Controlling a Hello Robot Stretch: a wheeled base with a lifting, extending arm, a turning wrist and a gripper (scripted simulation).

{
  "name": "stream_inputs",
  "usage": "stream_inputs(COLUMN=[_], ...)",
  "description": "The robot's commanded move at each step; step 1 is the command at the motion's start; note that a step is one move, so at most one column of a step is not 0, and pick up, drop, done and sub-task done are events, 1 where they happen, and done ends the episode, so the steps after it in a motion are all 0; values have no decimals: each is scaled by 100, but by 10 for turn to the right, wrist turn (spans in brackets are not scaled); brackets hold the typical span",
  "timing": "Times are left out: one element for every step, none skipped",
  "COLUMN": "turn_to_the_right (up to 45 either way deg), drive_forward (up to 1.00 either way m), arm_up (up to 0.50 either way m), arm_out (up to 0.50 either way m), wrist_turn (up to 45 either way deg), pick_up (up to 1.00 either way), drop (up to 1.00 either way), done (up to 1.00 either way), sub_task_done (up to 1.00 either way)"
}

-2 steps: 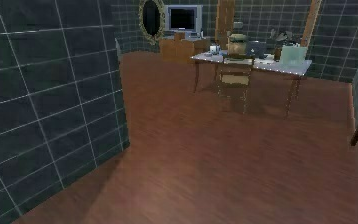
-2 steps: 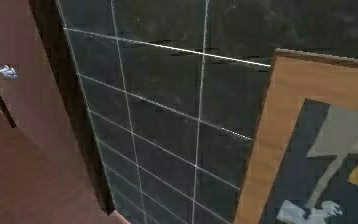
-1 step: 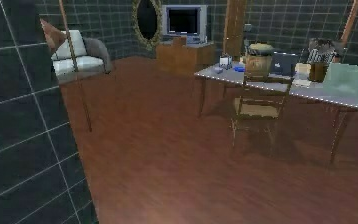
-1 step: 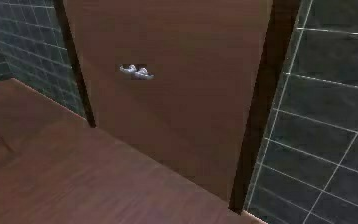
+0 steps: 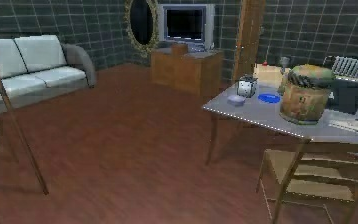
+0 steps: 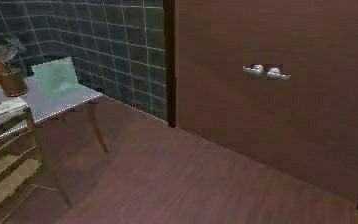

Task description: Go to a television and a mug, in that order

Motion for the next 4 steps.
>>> stream_inputs(turn_to_the_right=[0,-30,-390,0], drive_forward=[100,0,0,75], arm_up=[0,0,0,0], arm_out=[0,0,0,0], wrist_turn=[0,0,0,0], pick_up=[0,0,0,0], drop=[0,0,0,0], done=[0,0,0,0], sub_task_done=[0,0,0,0])
